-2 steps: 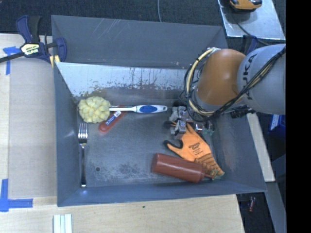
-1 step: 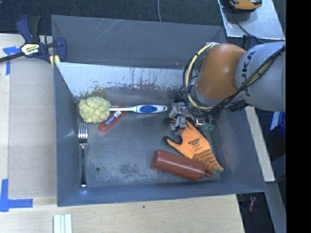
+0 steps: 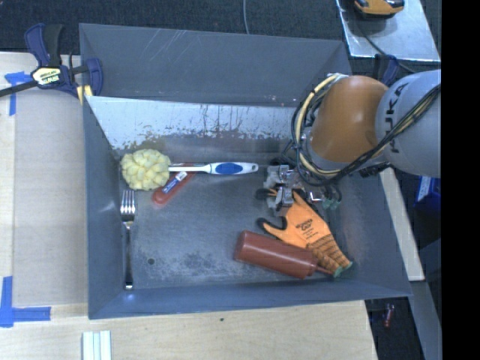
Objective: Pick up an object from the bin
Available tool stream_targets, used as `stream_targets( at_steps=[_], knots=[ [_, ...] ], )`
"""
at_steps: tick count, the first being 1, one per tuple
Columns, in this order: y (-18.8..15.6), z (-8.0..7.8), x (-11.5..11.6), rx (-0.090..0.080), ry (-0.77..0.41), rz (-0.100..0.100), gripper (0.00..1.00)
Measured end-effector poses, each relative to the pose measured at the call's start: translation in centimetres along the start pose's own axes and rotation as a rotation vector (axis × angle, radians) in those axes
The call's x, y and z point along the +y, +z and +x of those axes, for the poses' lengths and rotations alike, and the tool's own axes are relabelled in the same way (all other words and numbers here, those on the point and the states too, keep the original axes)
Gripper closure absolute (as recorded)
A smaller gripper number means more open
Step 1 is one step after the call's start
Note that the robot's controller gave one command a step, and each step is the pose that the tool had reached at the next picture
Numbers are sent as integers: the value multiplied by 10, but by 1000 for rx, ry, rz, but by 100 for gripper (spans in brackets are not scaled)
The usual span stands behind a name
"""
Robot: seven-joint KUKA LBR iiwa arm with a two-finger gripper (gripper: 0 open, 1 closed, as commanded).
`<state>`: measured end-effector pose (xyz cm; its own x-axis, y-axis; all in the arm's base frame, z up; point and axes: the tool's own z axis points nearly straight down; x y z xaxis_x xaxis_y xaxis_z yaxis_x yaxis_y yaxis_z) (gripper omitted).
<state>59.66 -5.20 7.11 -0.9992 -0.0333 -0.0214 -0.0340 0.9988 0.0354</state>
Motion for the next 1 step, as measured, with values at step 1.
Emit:
stream_targets(
  at_steps=[1],
  knots=[
    [-1, -8, 0, -2, 114, -15, 100]
  ],
)
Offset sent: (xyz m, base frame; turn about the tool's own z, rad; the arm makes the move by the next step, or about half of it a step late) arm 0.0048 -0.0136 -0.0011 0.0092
